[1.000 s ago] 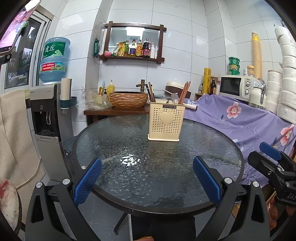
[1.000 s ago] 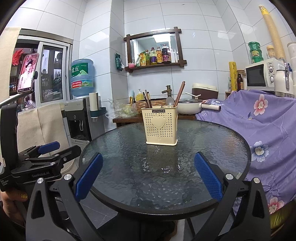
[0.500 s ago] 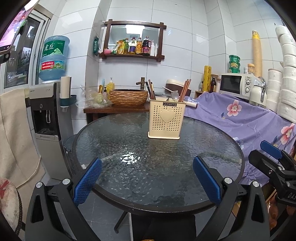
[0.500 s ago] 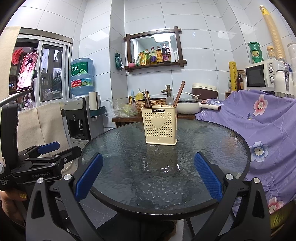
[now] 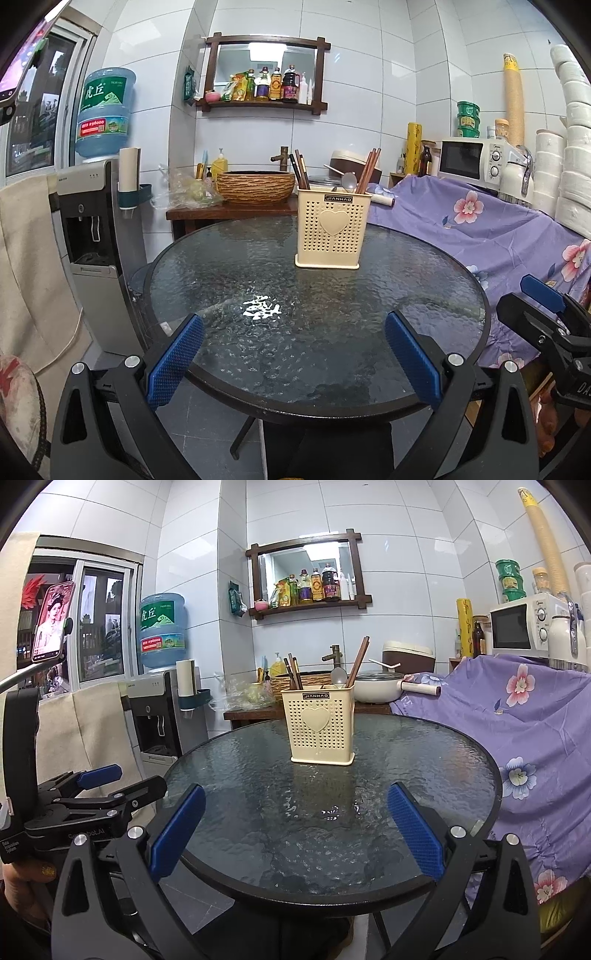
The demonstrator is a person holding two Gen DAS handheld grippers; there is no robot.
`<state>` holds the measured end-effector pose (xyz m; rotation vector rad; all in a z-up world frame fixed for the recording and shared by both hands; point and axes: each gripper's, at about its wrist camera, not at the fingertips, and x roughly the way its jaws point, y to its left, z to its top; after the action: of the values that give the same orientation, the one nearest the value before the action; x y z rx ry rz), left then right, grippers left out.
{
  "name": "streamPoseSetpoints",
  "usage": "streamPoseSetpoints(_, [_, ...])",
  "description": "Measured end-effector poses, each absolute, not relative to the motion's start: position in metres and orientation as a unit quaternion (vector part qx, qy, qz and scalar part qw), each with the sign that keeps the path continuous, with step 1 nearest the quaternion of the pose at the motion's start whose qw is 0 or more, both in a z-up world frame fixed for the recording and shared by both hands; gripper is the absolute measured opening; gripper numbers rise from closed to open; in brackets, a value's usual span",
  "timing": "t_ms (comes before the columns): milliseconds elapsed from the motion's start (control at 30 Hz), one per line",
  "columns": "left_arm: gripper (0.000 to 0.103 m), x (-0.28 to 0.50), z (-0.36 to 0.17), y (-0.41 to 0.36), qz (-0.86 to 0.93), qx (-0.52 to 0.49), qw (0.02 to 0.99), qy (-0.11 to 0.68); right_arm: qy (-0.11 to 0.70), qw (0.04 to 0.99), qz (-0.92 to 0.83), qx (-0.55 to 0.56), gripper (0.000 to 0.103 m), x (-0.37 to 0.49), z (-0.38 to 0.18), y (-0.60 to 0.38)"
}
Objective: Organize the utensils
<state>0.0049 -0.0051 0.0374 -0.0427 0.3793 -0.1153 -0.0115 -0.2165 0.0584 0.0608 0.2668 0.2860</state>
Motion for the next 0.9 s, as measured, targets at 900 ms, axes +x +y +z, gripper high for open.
streamPoseSetpoints(900, [0.097, 0.0050, 0.0331, -0.0014, -0.047, -0.020, 0.979, 0.197, 0.141, 0.979, 0.145, 0.031, 0.097, -0.0087, 0.0542, -0.2142])
